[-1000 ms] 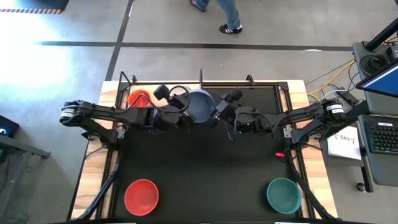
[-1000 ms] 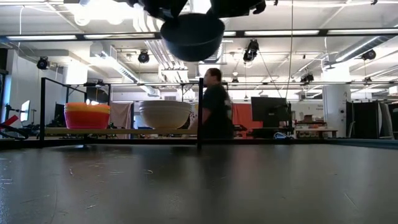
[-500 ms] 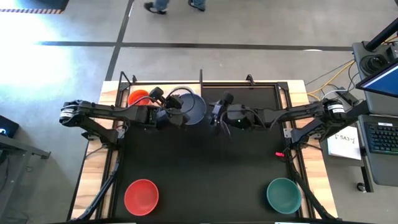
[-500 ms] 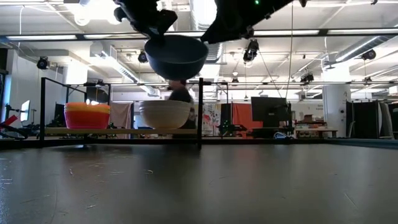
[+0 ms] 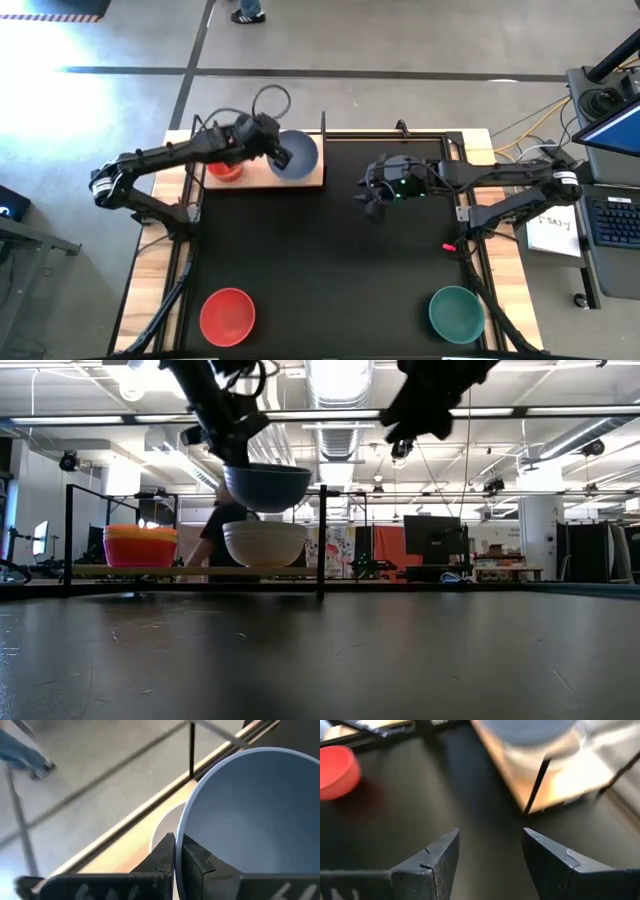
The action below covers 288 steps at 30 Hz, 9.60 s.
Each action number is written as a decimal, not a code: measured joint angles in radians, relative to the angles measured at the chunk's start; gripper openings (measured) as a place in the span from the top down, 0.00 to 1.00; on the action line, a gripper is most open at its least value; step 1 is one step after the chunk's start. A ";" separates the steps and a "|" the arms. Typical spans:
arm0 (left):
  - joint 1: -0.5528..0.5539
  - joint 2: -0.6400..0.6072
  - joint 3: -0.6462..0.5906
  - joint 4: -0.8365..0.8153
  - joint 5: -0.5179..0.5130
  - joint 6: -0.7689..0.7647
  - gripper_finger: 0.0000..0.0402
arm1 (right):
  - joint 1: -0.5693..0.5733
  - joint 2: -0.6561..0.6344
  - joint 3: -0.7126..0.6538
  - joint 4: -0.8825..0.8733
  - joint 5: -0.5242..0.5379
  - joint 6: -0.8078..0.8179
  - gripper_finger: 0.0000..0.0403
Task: Place and stack bowls onto a shelf
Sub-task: Stack the blue bowl on top of the white bowl on the shelf, then stack the orange bowl on top of the blue bowl on the shelf, then stack the dark green bowl on top of the orange bowl on the shelf
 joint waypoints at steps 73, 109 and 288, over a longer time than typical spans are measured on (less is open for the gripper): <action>-0.270 -0.029 0.000 -0.403 0.443 -0.306 0.66 | 0.057 0.026 0.000 -0.346 -0.106 0.238 0.50; -1.185 0.418 0.194 -0.410 0.437 -1.597 0.66 | 0.057 0.026 -0.234 -0.335 -0.109 0.292 0.50; -0.531 0.468 0.523 -0.298 0.234 0.208 0.69 | 0.891 0.233 -0.041 -0.340 -0.361 1.669 0.50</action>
